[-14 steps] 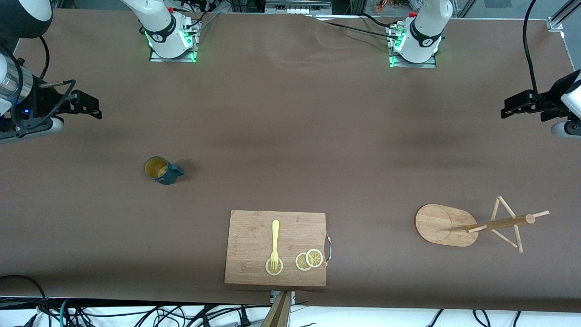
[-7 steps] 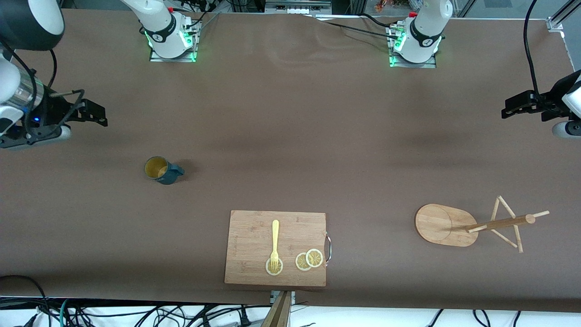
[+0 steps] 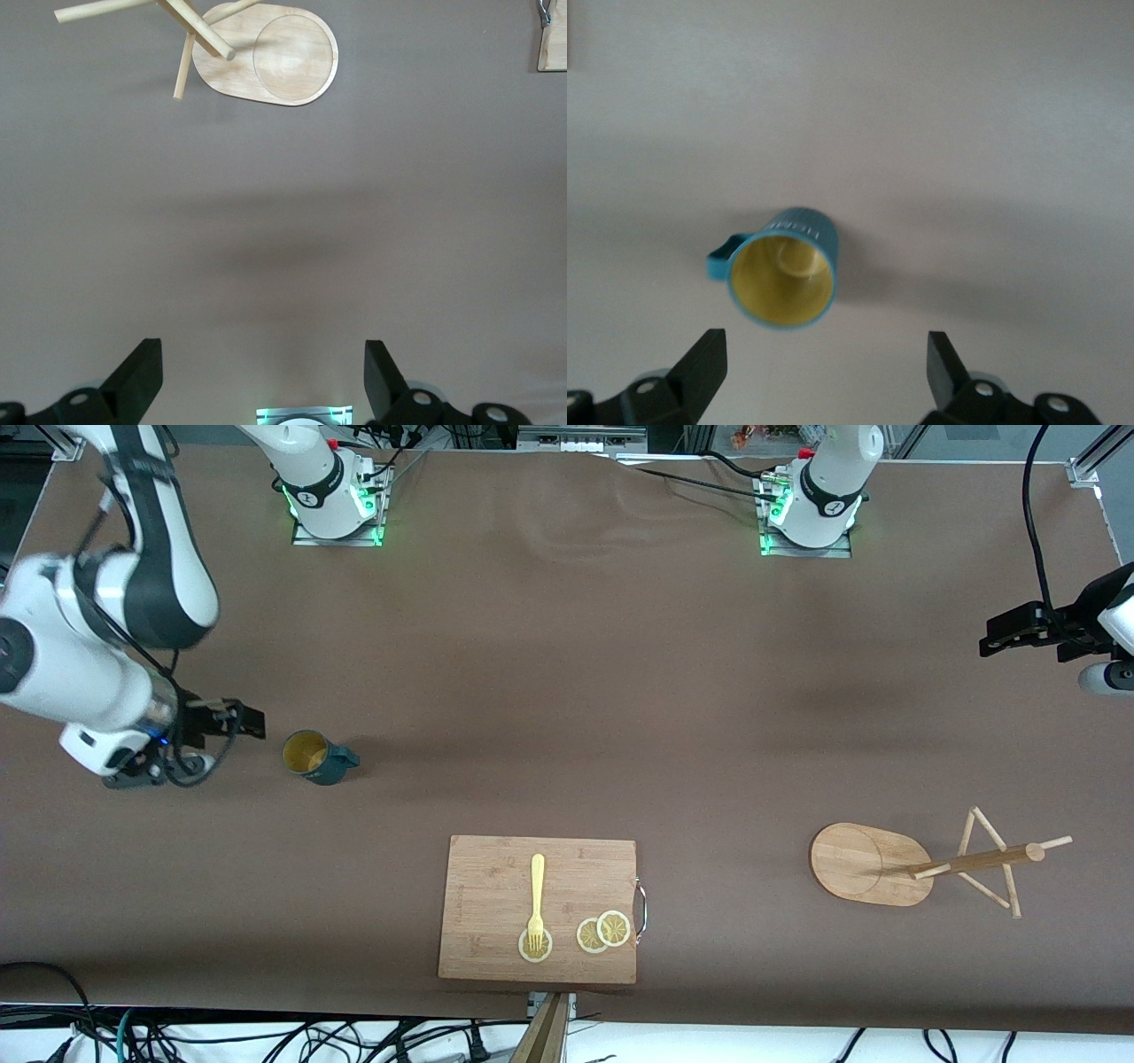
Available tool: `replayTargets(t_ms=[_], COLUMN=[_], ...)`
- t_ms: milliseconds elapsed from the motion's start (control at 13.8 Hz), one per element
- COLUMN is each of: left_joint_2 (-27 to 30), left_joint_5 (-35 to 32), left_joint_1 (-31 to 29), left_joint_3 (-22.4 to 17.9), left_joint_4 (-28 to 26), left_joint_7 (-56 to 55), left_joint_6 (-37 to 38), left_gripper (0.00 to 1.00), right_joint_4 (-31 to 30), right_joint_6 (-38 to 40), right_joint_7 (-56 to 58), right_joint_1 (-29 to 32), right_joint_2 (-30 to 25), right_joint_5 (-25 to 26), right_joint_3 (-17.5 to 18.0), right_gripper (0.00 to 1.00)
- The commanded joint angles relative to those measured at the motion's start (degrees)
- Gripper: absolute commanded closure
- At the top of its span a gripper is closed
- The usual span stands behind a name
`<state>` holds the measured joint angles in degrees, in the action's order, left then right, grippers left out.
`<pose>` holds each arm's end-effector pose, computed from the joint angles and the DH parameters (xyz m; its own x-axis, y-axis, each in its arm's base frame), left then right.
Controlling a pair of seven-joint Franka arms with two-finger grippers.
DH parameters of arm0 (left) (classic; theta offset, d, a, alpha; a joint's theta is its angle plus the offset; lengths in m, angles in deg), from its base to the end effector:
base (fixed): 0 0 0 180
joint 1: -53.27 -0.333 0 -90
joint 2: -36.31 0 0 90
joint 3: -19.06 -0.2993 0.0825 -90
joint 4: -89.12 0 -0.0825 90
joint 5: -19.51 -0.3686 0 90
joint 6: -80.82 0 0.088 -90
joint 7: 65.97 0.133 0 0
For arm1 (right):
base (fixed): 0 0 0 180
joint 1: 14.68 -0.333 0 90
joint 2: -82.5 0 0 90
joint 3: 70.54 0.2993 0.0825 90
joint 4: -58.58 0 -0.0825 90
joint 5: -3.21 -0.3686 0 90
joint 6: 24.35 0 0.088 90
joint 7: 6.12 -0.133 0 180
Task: Pass cup and hang on rack
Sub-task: 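Reach the right gripper down to the teal mug and grasp its rim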
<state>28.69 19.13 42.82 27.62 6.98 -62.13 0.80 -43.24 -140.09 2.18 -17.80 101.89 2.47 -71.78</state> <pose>0.5531 0.0244 0.5575 0.9854 -0.0354 -0.1665 -0.0318 -0.9992 0.0243 0.6097 0.0218 0.3268 0.9807 0.1716 -0.0937 0.1707 -0.9852 -0.0176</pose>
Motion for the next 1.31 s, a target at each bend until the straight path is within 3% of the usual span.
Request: replayTargets(t_ms=[0,581,798,871,944,1234], left_joint_2=[-0.82,-0.82,-0.82,-0.82,-0.82,-0.82], left_joint_5=[-0.68,-0.59,-0.59,-0.59,-0.59,-0.59], left_joint_1=[-0.27,-0.01,0.08,0.17,0.34,0.52], left_joint_3=[0.31,0.4,0.49,0.49,0.49,0.58], left_joint_4=[1.64,1.72,1.64,1.64,1.72,1.72], left_joint_7=[-0.06,-0.32,-0.41,-0.5,-0.5,-0.67], left_joint_6=[0.22,0.22,0.22,0.22,0.22,0.22], left_gripper=[0.0,0.0,0.0,0.0,0.0,0.0], right_joint_4=[1.71,-3.82,-4.8,-4.88,-4.8,-4.09], right_joint_6=[-3.07,-6.77,-9.32,-9.94,-10.64,-10.39], right_joint_7=[-1.09,-1.18,-1.01,-0.92,-0.92,-1.44], right_joint_1=[0.13,0.13,0.22,0.39,0.39,-0.04], right_joint_2=[3.44,5.65,7.49,8.2,8.99,9.08], right_joint_5=[0.04,0.12,0.04,-0.22,-0.49,-0.93], right_joint_3=[0.19,0.19,0.19,0.19,0.19,0.28], right_gripper=[0.0,0.01,0.06,0.14,0.28,0.94])
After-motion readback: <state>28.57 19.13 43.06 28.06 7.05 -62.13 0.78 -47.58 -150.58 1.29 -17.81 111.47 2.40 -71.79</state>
